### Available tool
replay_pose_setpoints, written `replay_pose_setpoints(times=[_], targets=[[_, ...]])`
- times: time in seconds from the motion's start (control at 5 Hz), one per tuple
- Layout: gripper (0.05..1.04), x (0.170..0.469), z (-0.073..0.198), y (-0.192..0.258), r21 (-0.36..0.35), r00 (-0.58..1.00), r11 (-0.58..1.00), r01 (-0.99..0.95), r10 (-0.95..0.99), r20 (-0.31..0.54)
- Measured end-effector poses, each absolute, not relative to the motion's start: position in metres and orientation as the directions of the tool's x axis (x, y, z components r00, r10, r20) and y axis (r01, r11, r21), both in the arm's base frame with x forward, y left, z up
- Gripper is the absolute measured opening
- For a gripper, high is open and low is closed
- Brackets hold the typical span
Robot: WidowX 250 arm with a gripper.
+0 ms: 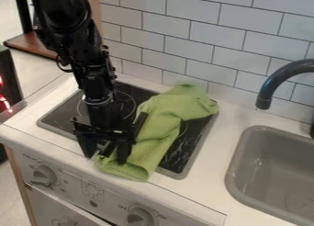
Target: Fold the cloth from bottom to top
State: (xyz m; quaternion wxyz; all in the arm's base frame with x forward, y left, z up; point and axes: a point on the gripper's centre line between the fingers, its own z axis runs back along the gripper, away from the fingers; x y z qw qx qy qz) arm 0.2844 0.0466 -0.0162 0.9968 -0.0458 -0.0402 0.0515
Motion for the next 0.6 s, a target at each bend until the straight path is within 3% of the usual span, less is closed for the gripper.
replay_pose_setpoints(times=[0.2,0.6], targets=[[0.742,0.2862,-0.0161,0.0465,-0.079,0.987,0.990,-0.120,0.128,0.093],[0.426,0.2848,-0.0105,0.0449,-0.085,0.982,0.987,-0.135,0.144,0.121]])
